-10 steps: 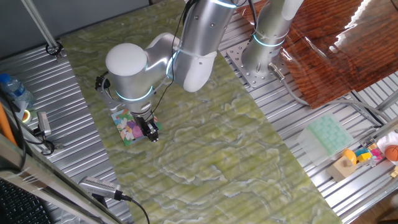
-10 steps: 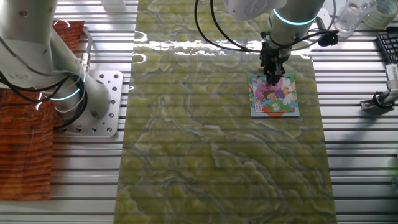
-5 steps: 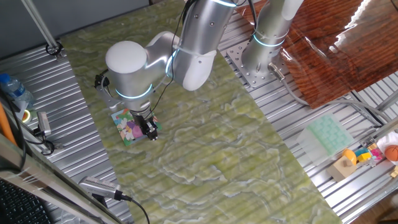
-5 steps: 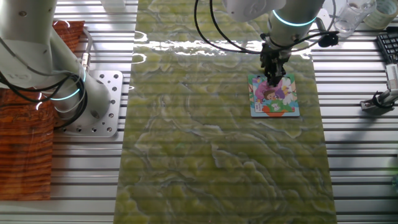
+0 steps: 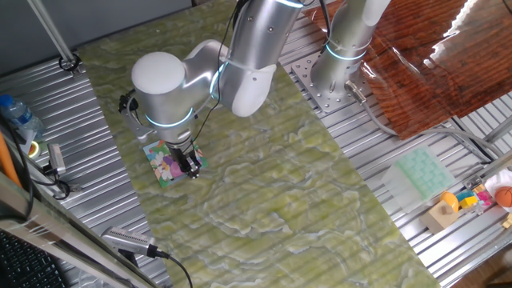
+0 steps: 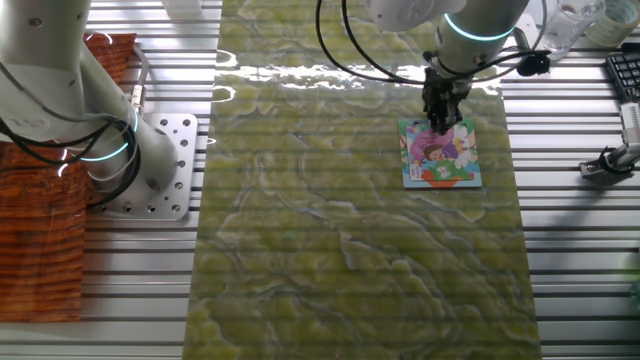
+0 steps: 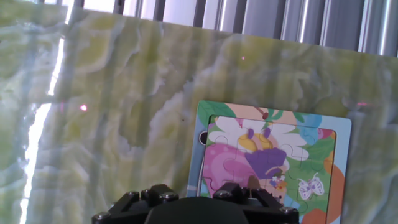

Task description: Assemble one piece of a puzzle

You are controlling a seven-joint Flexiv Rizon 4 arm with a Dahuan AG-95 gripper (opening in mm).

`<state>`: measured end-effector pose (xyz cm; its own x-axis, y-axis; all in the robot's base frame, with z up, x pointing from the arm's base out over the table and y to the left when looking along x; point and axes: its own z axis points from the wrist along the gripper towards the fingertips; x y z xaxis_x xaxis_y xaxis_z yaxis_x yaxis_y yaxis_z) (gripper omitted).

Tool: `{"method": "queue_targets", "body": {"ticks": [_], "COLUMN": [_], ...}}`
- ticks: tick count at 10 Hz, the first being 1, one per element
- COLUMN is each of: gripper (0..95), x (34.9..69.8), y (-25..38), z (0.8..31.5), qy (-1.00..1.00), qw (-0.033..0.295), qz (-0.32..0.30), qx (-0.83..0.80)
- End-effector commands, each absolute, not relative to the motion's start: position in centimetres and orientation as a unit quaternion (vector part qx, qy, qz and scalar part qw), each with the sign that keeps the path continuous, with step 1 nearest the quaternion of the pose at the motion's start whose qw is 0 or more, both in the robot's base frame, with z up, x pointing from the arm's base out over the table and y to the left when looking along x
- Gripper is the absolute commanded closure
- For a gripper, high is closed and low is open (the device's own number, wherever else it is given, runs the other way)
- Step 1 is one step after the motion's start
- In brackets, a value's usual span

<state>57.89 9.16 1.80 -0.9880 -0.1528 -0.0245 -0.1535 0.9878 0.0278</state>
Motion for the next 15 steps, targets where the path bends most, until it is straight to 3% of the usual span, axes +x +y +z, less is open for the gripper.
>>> {"method": "queue_targets", "body": {"ticks": [1,15], "gripper": [95.0,95.0], "x": [57.9,58.2], "y": [9.1,7.0], "z": [1.9,2.1], "qy": [0.997,0.996], "qw": [0.008,0.006], "qz": [0.013,0.001], "qx": [-0.070,-0.088]}}
